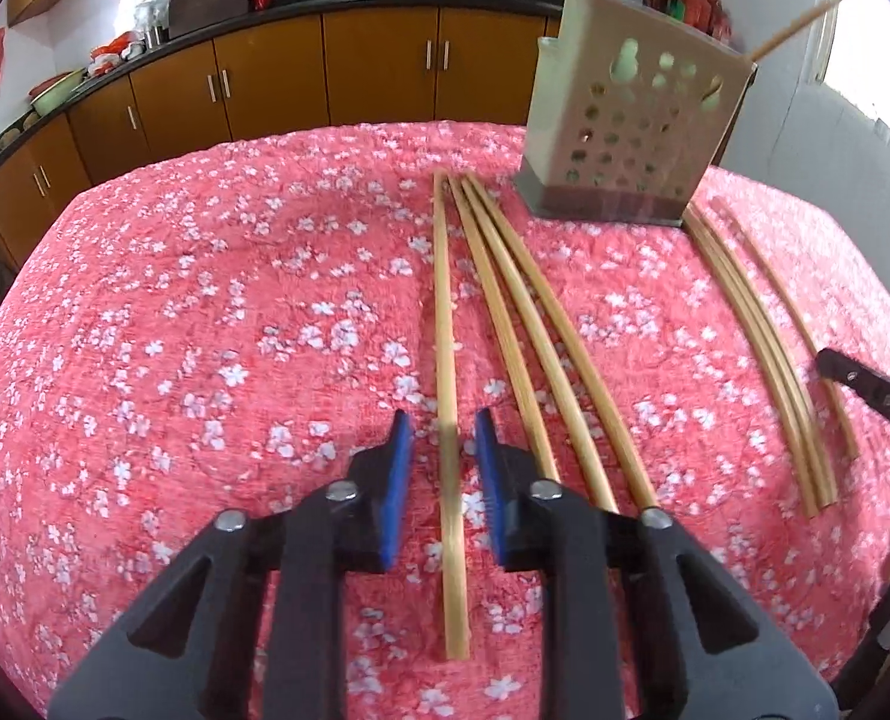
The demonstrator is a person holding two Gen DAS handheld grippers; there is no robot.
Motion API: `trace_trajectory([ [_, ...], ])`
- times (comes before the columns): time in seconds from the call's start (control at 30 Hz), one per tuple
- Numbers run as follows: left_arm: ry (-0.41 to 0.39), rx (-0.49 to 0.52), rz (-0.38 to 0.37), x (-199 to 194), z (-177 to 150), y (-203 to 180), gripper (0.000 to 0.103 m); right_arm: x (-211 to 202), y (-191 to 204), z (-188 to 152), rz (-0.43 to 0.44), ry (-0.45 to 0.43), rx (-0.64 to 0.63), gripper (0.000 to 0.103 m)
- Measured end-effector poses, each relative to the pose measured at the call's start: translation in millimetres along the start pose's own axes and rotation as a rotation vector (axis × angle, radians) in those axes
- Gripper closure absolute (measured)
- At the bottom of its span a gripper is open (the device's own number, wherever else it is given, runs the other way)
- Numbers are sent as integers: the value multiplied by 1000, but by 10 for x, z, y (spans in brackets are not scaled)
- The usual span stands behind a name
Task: Organize utensils
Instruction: 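Grasp a chopstick with the left gripper while the right gripper grasps another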
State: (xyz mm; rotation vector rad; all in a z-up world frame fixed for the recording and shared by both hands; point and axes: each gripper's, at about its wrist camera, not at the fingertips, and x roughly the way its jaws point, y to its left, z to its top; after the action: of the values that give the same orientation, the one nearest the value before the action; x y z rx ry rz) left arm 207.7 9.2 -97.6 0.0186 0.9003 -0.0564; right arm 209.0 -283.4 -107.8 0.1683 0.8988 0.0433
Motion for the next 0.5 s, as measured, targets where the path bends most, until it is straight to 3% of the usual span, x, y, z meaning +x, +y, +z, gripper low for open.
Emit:
trace_trajectory([
  [0.03, 0, 5, 12, 14, 5, -5, 95, 8, 7, 6, -2, -1, -7, 95],
  [0.3, 0, -112, 85, 138, 154, 502, 95, 69, -133, 120, -74, -30, -17, 95],
  [0.5, -15, -154, 66, 125, 151, 766, 93, 91, -184, 164, -87, -35, -18, 95],
])
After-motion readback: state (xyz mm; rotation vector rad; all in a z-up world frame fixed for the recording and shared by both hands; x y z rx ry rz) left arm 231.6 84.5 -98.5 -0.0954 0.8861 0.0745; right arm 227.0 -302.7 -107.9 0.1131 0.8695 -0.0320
